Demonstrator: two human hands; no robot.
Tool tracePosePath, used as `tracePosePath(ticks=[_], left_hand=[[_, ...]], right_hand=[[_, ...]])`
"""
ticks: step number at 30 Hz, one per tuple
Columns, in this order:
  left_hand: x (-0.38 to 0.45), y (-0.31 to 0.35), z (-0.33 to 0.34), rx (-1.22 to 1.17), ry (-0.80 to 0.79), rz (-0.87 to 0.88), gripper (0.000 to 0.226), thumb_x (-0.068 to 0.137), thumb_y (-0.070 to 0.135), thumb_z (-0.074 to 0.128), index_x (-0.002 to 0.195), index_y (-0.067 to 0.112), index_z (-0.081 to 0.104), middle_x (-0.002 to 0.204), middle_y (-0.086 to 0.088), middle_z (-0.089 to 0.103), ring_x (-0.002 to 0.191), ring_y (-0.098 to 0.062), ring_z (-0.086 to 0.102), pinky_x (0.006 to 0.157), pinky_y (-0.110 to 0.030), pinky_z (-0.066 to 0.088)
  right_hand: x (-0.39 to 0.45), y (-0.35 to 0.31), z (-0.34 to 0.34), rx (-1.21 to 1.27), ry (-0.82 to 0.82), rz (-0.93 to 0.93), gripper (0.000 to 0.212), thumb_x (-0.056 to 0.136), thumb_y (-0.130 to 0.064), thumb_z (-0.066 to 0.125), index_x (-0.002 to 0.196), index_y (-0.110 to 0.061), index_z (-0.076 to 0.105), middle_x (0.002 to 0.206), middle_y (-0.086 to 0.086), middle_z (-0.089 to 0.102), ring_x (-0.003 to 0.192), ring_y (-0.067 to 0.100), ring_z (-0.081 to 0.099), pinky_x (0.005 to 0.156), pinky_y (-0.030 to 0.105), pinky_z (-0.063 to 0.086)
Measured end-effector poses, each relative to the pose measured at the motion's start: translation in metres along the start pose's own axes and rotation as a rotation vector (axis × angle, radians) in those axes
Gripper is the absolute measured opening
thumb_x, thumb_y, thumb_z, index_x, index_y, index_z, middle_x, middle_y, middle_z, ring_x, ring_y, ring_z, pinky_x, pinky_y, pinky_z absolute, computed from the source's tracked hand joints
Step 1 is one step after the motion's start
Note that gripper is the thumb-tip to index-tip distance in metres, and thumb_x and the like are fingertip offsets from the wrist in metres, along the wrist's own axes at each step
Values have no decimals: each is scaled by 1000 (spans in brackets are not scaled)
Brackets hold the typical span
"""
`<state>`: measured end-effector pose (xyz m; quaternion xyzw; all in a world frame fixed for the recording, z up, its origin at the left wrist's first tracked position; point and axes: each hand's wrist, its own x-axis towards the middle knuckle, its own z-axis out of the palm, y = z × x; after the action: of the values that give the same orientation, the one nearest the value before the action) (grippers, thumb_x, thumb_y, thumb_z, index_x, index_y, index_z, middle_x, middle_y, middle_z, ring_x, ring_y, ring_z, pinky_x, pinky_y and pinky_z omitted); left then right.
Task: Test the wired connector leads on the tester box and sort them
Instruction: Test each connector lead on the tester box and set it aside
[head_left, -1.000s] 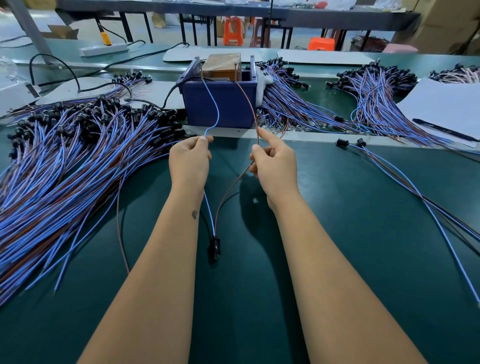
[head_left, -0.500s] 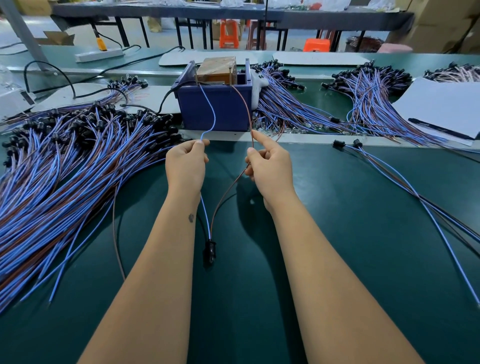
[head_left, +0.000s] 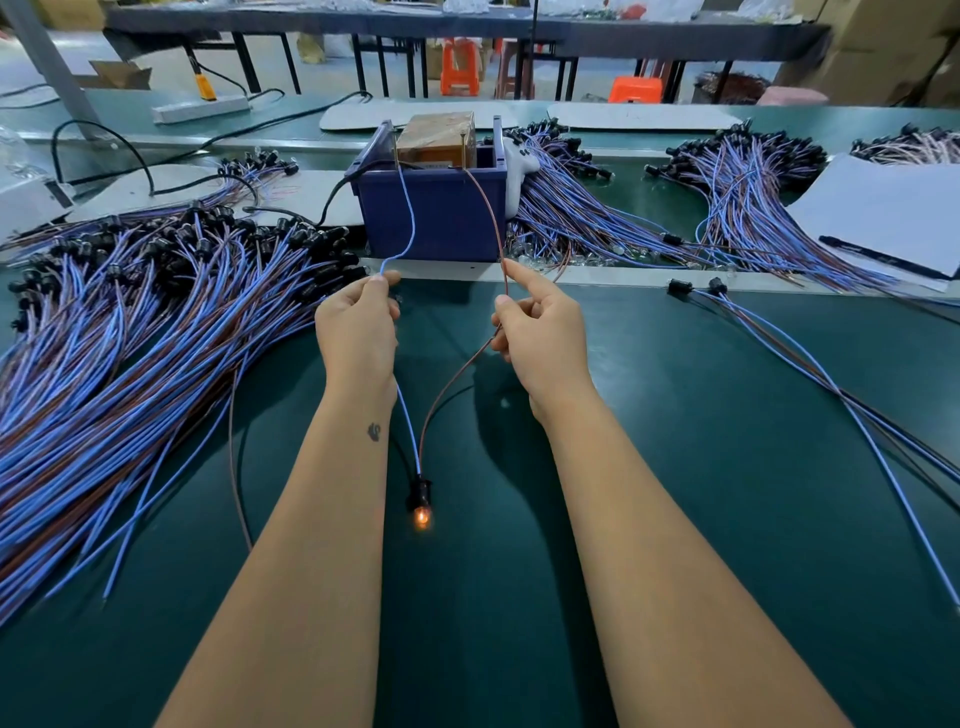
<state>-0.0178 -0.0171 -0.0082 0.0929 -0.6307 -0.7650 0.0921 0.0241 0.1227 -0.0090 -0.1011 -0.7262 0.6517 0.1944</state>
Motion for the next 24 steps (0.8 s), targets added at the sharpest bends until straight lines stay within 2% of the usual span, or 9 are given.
tracePosePath(ticks=[6, 9, 11, 13, 15, 17, 19, 22, 24], left_hand=[[-2, 0, 0, -8, -17, 9, 27, 99, 16, 47, 85, 17, 70, 54, 8, 46, 38, -5, 29, 40, -18, 25], [-3, -1, 2, 55, -52, 26, 27, 97, 18, 49, 83, 21, 71, 54, 11, 51, 41, -6, 34, 42, -18, 29], [-7, -3, 5, 155, -106, 65, 23, 94, 21, 55, 82, 27, 74, 62, 14, 59, 52, -7, 46, 51, -19, 39], [-12, -5, 9, 211, -178, 99, 19, 91, 24, 61, 82, 29, 76, 74, 13, 67, 70, -10, 55, 68, -23, 46], [-16, -6, 14, 197, -265, 101, 18, 91, 24, 62, 83, 28, 77, 75, 13, 69, 74, -8, 60, 74, -24, 50], [-19, -5, 17, 214, -337, 119, 17, 93, 21, 60, 85, 24, 75, 59, 19, 62, 57, 2, 54, 60, -14, 46], [-22, -3, 19, 220, -371, 114, 17, 94, 19, 59, 83, 22, 72, 49, 17, 49, 44, 2, 40, 46, -11, 36], [-23, -1, 18, 117, -401, 26, 24, 96, 22, 57, 74, 20, 66, 52, 7, 40, 39, -4, 30, 40, -13, 28], [-23, 2, 17, 96, -418, -8, 23, 96, 26, 58, 75, 19, 65, 51, 8, 39, 38, -3, 30, 38, -13, 27]], right_hand=[[-2, 0, 0, -1, -7, -8, 41, 97, -5, 50, 132, -24, 58, 71, 3, 55, 44, -1, 51, 49, 13, 43], [-4, -1, 1, -5, -6, -30, 39, 96, -5, 50, 129, -24, 61, 69, 3, 54, 44, 1, 51, 53, 18, 46], [-6, -1, 2, -9, -17, -47, 37, 95, -6, 51, 124, -26, 64, 66, 4, 51, 46, 4, 49, 60, 26, 49], [-7, -2, 3, -6, -39, -60, 36, 95, -6, 53, 120, -27, 67, 65, 8, 48, 50, 9, 47, 64, 31, 49], [-8, -3, 3, -7, -63, -68, 33, 94, -5, 54, 115, -26, 69, 65, 11, 46, 58, 16, 46, 64, 32, 46], [-9, -3, 4, -19, -88, -84, 33, 93, -4, 55, 111, -26, 70, 66, 12, 46, 62, 21, 43, 63, 32, 41], [-10, -4, 3, -30, -99, -103, 32, 91, -2, 56, 111, -22, 71, 66, 14, 47, 61, 22, 39, 61, 31, 39], [-11, -5, 0, -21, -109, -133, 30, 89, 0, 60, 103, -24, 71, 65, 13, 47, 61, 22, 39, 61, 32, 39], [-11, -6, -1, -6, -128, -141, 28, 87, 0, 64, 98, -25, 71, 67, 13, 49, 64, 21, 42, 62, 32, 39]])
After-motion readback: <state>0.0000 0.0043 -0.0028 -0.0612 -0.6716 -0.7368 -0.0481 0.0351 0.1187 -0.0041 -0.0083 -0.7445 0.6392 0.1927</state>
